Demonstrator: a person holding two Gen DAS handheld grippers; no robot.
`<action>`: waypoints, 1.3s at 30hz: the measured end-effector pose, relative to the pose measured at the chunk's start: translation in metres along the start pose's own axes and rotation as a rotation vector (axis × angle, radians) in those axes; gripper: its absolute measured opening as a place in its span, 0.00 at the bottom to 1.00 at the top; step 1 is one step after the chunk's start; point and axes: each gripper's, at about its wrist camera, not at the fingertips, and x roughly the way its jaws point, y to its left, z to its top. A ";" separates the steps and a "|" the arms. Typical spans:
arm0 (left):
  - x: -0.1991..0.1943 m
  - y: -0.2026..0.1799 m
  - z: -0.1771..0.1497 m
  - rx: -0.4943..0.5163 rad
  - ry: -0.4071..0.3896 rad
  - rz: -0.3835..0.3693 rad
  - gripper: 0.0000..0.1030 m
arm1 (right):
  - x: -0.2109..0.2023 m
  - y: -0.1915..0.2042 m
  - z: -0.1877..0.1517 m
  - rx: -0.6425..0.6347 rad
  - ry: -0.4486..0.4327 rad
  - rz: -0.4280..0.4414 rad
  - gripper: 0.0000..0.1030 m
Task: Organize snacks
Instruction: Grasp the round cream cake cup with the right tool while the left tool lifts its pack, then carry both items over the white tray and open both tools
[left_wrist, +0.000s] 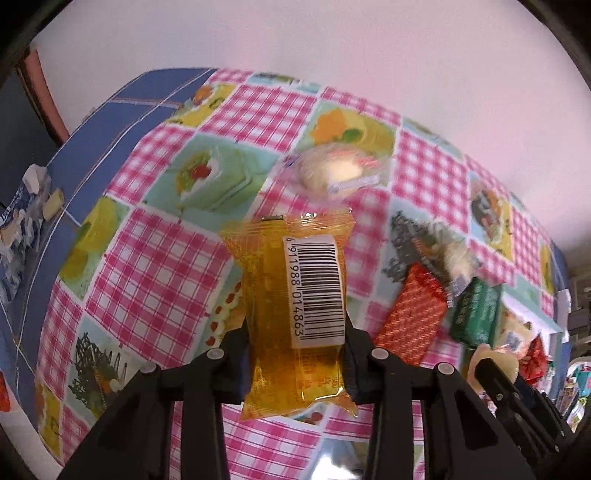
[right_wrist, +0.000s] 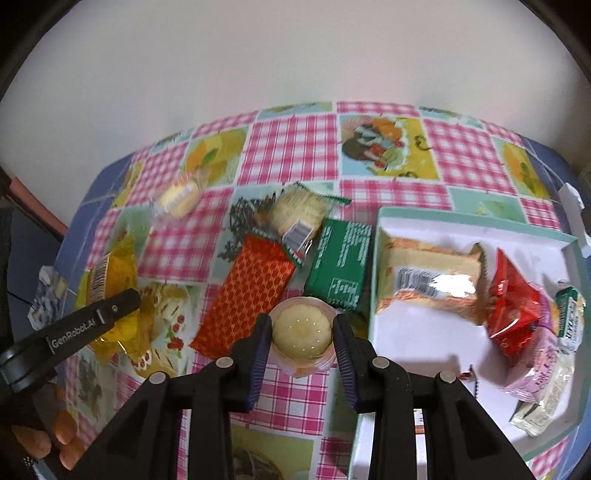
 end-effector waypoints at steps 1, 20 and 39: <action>-0.002 -0.004 0.000 0.007 -0.007 -0.003 0.38 | 0.000 -0.002 0.001 0.009 0.002 -0.002 0.35; -0.014 -0.160 -0.051 0.386 -0.002 -0.201 0.39 | -0.044 -0.140 -0.001 0.358 -0.072 -0.111 0.35; 0.018 -0.240 -0.097 0.587 0.066 -0.222 0.39 | -0.050 -0.232 -0.025 0.561 -0.069 -0.167 0.36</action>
